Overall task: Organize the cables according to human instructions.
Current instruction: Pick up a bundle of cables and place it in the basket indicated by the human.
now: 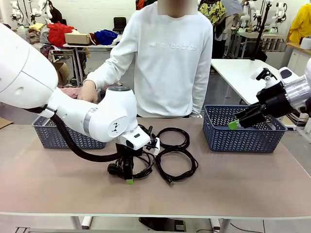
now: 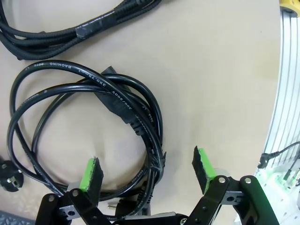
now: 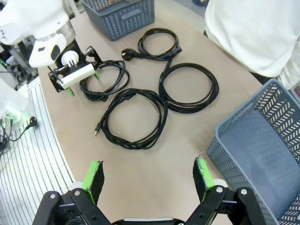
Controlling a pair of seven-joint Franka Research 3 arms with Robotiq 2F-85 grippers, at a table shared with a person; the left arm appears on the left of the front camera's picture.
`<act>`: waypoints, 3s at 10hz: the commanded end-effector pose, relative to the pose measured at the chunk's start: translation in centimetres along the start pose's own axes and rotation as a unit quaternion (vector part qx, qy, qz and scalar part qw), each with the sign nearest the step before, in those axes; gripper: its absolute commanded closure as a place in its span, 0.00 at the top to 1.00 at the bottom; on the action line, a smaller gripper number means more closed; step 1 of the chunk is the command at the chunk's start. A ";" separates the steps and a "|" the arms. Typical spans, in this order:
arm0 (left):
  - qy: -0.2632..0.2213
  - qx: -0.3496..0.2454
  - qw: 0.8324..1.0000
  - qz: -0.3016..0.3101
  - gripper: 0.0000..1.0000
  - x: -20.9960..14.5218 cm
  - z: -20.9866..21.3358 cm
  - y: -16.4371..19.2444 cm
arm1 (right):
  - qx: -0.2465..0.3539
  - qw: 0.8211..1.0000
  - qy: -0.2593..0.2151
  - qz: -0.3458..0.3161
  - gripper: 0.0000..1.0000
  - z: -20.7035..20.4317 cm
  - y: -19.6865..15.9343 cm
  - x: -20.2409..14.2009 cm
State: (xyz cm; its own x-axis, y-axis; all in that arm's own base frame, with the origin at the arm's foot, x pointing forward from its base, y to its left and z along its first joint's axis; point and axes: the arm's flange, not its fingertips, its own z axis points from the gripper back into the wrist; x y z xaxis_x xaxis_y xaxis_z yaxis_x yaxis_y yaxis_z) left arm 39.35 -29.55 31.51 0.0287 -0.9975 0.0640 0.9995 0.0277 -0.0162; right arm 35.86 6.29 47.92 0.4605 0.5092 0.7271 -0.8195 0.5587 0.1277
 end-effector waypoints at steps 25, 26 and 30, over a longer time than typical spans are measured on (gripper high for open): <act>0.032 0.120 0.992 0.038 0.00 -0.4 16.1 0.5 | 0.006 1.000 -0.010 0.012 1.00 -0.1 -0.5 0.2; 0.038 0.129 0.990 0.037 0.00 -1.1 17.1 1.5 | 0.006 1.000 -0.010 0.012 1.00 -0.1 -0.5 0.2; 0.016 0.143 0.988 0.062 0.00 -6.1 19.7 5.7 | 0.006 1.000 -0.010 0.012 1.00 -0.1 -0.5 0.2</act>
State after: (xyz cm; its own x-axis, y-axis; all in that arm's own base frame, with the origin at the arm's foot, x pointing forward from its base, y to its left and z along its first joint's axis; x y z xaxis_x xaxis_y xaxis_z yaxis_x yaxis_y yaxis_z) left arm 44.34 -22.75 50.18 0.1580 -0.9870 0.0300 0.9526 0.1603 0.2586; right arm 35.91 6.21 47.99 0.4591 0.5115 0.7264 -0.8197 0.5591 0.1243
